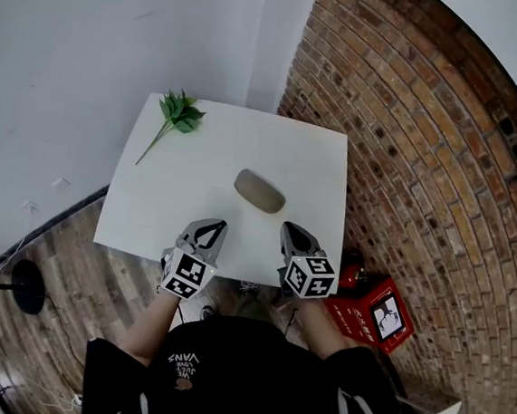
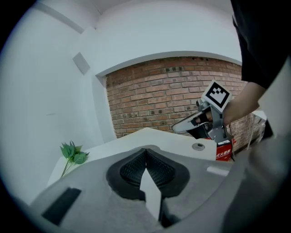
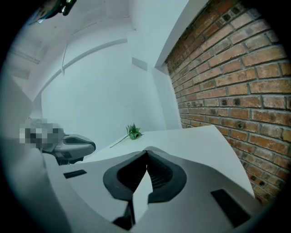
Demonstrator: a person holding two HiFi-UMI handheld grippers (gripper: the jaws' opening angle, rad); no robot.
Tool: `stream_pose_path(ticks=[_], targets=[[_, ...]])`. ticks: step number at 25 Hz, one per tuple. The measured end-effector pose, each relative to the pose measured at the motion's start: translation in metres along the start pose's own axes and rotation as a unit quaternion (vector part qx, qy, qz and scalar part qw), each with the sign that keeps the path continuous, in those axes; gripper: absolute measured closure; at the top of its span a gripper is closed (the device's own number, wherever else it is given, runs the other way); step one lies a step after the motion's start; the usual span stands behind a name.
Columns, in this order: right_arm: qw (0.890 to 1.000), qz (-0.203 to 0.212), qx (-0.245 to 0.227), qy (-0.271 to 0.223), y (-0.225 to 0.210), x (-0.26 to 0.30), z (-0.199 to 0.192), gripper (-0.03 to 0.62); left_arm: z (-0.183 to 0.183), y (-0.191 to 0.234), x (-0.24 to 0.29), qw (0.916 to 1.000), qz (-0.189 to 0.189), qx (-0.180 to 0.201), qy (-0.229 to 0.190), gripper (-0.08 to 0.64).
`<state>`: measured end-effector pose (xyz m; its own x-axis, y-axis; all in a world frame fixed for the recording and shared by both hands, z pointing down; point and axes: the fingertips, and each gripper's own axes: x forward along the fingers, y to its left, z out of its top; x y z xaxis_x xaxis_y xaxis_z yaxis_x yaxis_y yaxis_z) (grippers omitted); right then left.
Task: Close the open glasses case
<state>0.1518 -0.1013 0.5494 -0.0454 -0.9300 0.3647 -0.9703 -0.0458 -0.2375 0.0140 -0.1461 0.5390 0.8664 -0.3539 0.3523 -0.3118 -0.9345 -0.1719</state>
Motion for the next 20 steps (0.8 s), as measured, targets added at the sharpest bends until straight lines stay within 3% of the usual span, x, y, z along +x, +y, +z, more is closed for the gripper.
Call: stream_pose_path(ticks=[8, 20], targets=[[1.000, -0.004, -0.002, -0.006, 0.030, -0.030, -0.014, 0.592, -0.014, -0.004, -0.042, 0.9991, 0.013, -0.039, -0.007, 0.551], [1.000, -0.006, -0.005, -0.012, 0.068, -0.062, -0.038, 0.592, -0.022, -0.035, -0.082, 0.9989, -0.014, -0.038, -0.025, 0.551]])
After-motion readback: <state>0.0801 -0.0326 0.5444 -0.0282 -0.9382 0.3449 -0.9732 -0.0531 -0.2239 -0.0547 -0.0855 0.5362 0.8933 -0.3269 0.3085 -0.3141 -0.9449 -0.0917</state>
